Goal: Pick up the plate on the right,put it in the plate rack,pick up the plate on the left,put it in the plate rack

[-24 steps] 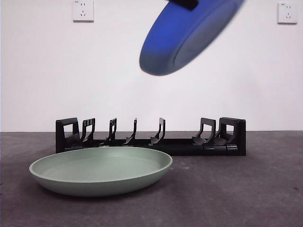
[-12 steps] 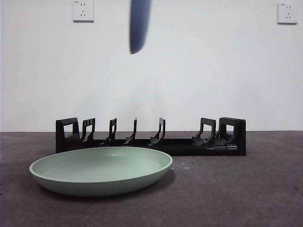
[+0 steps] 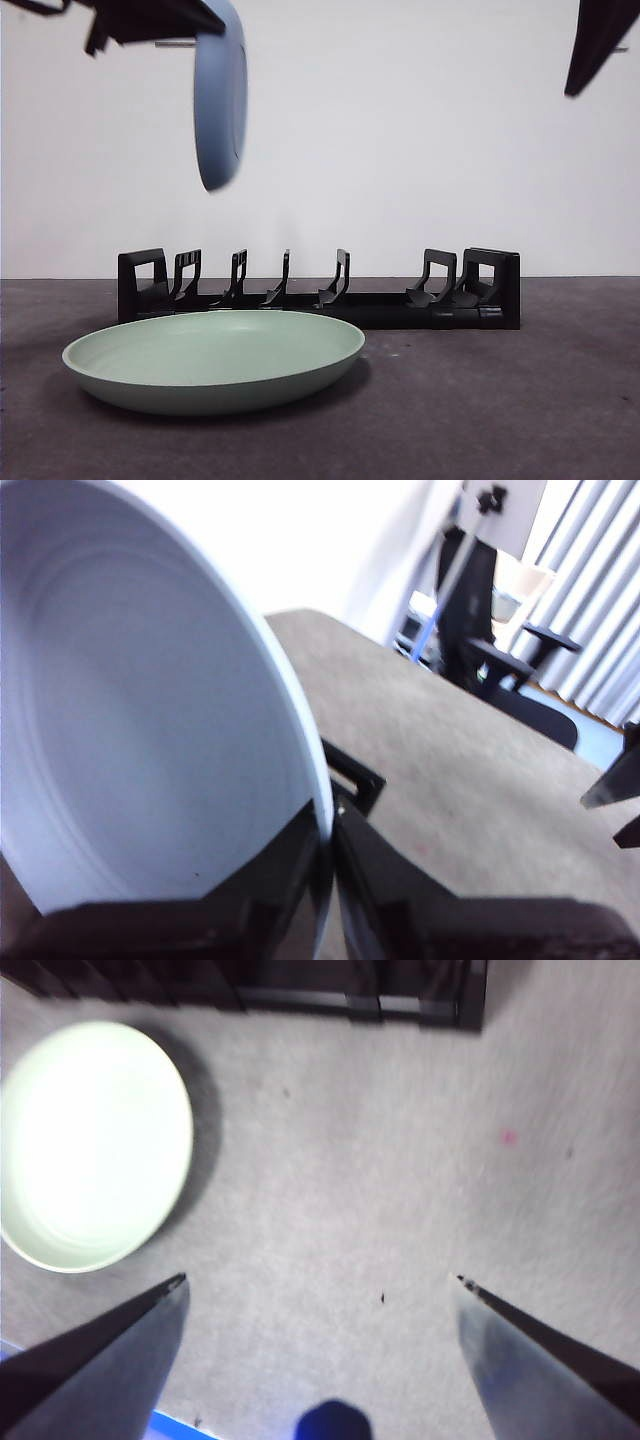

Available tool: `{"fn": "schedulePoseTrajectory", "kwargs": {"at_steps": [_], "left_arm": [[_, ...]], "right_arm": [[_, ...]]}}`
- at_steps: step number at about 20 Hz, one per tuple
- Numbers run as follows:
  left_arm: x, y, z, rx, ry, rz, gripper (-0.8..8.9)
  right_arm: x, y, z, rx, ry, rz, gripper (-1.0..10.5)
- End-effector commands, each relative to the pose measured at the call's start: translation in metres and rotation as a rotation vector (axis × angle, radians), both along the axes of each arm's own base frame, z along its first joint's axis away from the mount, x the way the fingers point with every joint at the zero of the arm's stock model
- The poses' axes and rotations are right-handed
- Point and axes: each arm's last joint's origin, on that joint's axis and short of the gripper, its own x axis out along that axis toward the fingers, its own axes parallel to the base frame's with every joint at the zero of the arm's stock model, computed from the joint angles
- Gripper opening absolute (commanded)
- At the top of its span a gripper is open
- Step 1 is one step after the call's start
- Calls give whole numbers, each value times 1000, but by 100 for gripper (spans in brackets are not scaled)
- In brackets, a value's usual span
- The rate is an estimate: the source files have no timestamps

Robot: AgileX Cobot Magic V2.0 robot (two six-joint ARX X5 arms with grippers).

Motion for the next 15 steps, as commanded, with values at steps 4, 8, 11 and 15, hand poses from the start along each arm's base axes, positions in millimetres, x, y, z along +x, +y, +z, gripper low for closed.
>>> {"fn": "schedulePoseTrajectory", "kwargs": {"at_steps": [4, 8, 11, 15], "left_arm": [[26, -5, -35, 68, 56, 2, -8], [36, -4, -51, 97, 86, 6, -8], [40, -5, -61, 119, 113, 11, -8], [44, -5, -72, 165, 135, 24, -8]], "right_arm": [[-2, 2, -14, 2, 40, -7, 439], [-1, 2, -14, 5, 27, -8, 439], [0, 2, -13, 6, 21, -8, 439], [0, 2, -13, 7, 17, -7, 439]]}}
